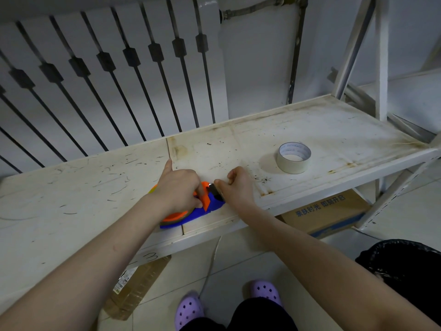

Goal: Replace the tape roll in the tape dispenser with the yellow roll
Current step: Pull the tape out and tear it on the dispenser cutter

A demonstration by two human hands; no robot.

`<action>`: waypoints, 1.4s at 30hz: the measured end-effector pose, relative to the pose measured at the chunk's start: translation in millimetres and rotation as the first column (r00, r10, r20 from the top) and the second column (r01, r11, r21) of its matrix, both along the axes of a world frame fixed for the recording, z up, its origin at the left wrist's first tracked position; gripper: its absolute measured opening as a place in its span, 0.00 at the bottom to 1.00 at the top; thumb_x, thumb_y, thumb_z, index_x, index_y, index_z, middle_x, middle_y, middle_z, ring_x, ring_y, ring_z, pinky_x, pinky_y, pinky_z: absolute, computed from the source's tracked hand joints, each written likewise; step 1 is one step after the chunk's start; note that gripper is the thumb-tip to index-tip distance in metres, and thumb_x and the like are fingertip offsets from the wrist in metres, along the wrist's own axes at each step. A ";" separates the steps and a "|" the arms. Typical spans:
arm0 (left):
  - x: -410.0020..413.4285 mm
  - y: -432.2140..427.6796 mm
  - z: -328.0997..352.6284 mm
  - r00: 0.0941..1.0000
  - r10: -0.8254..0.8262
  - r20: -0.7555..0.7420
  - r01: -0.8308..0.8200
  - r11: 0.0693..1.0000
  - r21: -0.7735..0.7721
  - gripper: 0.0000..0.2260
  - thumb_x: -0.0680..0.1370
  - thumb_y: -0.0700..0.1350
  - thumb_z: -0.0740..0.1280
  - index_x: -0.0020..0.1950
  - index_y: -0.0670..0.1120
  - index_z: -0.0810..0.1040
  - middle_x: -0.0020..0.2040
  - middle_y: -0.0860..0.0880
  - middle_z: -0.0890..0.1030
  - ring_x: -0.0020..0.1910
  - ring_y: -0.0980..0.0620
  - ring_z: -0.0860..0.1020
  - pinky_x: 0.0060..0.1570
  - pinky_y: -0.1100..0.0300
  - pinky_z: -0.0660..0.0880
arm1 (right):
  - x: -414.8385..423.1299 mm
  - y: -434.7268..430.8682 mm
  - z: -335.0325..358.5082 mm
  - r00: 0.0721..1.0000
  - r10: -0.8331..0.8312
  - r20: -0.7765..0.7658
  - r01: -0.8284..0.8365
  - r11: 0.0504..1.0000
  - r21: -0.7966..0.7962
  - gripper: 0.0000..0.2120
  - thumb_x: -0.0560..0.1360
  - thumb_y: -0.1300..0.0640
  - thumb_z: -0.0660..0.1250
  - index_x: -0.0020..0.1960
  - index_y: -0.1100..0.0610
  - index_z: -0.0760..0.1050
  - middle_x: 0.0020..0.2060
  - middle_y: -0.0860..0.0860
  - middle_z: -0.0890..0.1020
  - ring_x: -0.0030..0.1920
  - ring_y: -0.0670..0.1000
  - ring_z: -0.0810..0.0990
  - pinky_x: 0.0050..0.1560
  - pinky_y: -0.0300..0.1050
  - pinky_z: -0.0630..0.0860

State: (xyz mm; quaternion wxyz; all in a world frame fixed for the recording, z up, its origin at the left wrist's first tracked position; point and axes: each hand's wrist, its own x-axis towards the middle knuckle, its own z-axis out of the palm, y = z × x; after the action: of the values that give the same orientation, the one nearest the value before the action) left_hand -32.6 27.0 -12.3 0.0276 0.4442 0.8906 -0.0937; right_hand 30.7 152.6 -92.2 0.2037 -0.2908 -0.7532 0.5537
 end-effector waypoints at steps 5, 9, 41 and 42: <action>-1.0 -0.8 -2.7 0.999 0.011 -0.040 -0.011 1.000 0.001 0.09 0.72 0.55 0.67 0.50 0.58 0.83 0.48 0.53 0.79 0.53 0.51 0.76 0.72 0.39 0.44 | -5.7 6.5 1.6 0.998 -0.004 0.070 0.003 1.000 0.014 0.15 0.70 0.55 0.71 0.49 0.59 0.69 0.36 0.47 0.70 0.35 0.44 0.69 0.32 0.35 0.64; 0.3 -0.1 -1.0 0.999 0.000 -0.037 -0.001 0.999 -0.033 0.10 0.72 0.55 0.67 0.51 0.58 0.83 0.49 0.53 0.79 0.54 0.51 0.76 0.72 0.38 0.43 | -8.1 13.0 2.4 0.991 0.004 0.134 -0.011 0.999 0.048 0.19 0.68 0.51 0.73 0.52 0.59 0.71 0.43 0.49 0.74 0.45 0.50 0.75 0.43 0.42 0.72; -4.0 39.5 -12.9 0.985 0.157 0.070 -0.153 0.987 -0.050 0.20 0.62 0.62 0.71 0.41 0.47 0.76 0.37 0.51 0.78 0.43 0.49 0.76 0.70 0.40 0.53 | -5.5 35.4 19.4 0.921 0.159 0.356 -0.230 0.959 0.167 0.12 0.70 0.65 0.67 0.32 0.56 0.68 0.46 0.68 0.82 0.33 0.58 0.78 0.52 0.60 0.79; -3.3 39.1 -12.8 0.986 0.151 0.075 -0.148 0.988 -0.042 0.20 0.61 0.62 0.72 0.42 0.48 0.77 0.38 0.51 0.79 0.43 0.49 0.76 0.70 0.40 0.53 | -3.7 35.4 19.8 0.917 0.160 0.366 -0.236 0.956 0.175 0.12 0.70 0.64 0.67 0.32 0.57 0.68 0.45 0.68 0.83 0.34 0.56 0.77 0.53 0.59 0.79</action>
State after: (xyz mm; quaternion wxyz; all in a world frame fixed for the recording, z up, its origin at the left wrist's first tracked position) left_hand -35.8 66.1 -25.1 0.0771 0.3787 0.9179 -0.0899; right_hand 26.9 188.0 -72.4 0.0400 -0.2822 -0.8584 0.4265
